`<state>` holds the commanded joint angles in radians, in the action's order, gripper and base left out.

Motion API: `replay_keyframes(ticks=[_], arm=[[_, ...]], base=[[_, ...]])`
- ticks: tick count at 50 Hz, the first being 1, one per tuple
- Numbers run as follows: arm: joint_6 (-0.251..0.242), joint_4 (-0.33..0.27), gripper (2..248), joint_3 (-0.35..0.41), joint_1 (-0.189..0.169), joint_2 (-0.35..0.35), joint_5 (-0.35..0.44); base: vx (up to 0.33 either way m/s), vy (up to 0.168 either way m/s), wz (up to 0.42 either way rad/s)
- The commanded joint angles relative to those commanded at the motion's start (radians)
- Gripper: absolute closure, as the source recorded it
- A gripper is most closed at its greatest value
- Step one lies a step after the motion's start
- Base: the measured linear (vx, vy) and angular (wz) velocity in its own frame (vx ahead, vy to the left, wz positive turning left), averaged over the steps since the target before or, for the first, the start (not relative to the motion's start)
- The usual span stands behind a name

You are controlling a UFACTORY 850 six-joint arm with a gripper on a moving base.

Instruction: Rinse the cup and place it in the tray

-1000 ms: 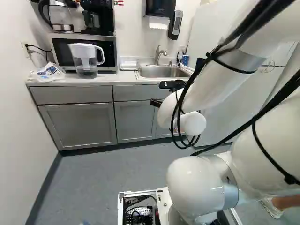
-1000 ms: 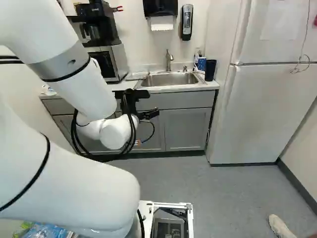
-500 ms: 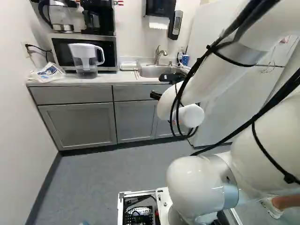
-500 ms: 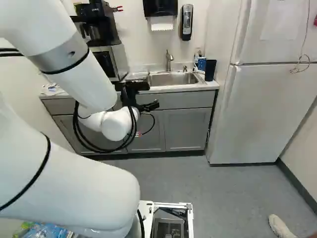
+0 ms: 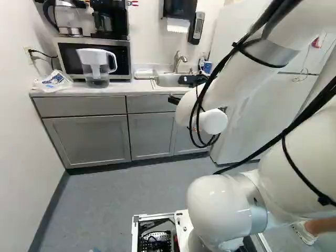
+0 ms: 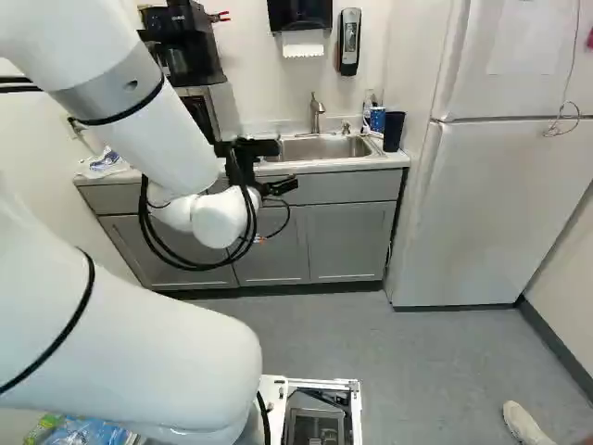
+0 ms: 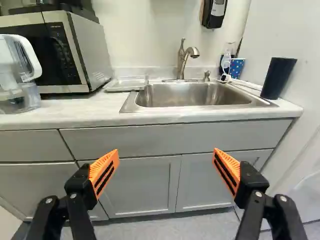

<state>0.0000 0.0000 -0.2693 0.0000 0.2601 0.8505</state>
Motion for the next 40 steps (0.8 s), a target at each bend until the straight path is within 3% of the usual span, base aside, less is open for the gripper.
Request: replay_keyframes(ticks=[40], arm=[[0.000, 0.000, 3, -0.102, 0.000, -0.010, -0.041]], base=[[0.000, 0.000, 0.000]])
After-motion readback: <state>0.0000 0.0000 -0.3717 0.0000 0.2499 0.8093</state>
